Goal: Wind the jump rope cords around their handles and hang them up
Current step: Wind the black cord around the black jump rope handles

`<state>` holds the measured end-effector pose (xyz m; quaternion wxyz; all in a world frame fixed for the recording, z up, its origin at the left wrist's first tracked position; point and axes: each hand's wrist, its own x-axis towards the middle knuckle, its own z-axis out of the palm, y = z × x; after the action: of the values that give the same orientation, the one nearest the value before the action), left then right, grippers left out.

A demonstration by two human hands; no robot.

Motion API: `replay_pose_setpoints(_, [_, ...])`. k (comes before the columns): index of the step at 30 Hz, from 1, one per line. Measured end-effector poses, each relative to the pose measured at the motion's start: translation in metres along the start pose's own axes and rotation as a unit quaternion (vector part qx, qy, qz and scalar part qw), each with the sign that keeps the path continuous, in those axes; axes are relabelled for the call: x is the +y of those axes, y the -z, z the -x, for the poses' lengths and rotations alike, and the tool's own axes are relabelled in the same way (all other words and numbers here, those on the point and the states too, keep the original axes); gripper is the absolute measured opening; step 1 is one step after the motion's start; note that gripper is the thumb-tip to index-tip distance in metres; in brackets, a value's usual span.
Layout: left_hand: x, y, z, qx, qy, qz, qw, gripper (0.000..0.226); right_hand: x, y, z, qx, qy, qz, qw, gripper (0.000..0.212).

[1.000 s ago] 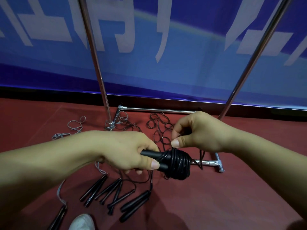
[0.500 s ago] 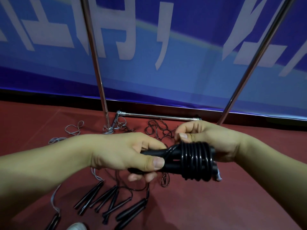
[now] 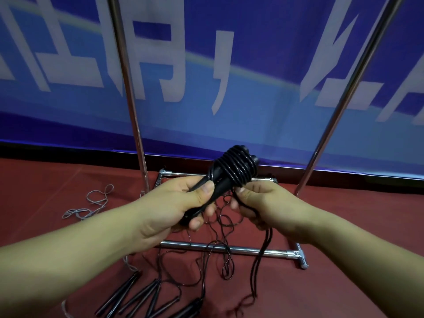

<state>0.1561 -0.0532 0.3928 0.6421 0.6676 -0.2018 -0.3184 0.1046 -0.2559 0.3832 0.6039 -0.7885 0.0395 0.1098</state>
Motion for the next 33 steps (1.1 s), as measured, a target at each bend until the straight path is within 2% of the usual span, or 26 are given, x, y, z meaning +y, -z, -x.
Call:
replay_pose_setpoints(6, [-0.012,0.006,-0.010,0.047,0.032,-0.021,0.998,0.038,-0.005,-0.011,0.002,-0.001,-0.020,0.042,0.999,0.034])
replay_pose_setpoints(11, [-0.014,0.008,-0.010,0.074,0.022,-0.100,0.992,0.022,-0.004,-0.011,0.003,0.029,-0.009,0.171,0.985,0.038])
replay_pose_setpoints(13, [-0.015,0.007,-0.011,0.085,0.017,-0.135,0.987,0.019,-0.003,-0.011,0.003,0.038,-0.012,0.189,0.981,0.046])
replay_pose_setpoints(17, [-0.019,0.006,-0.012,0.087,-0.003,-0.194,0.977,0.018,-0.004,-0.014,0.001,0.067,-0.040,0.174,0.982,0.060])
replay_pose_setpoints(26, [-0.021,0.005,-0.016,0.104,-0.014,-0.222,0.969,0.019,-0.008,-0.016,-0.003,0.049,-0.050,0.126,0.989,0.065])
replay_pose_setpoints(28, [-0.021,0.005,-0.017,0.103,-0.008,-0.228,0.968,0.019,-0.006,-0.015,-0.003,0.037,-0.060,0.132,0.989,0.062])
replay_pose_setpoints(30, [-0.022,0.005,-0.017,0.104,-0.005,-0.238,0.966,0.018,-0.006,-0.012,-0.001,0.024,-0.066,0.146,0.987,0.049])
replay_pose_setpoints(33, [-0.022,0.007,-0.017,0.118,0.003,-0.249,0.961,0.017,-0.005,-0.006,0.004,0.017,-0.061,0.232,0.971,0.033])
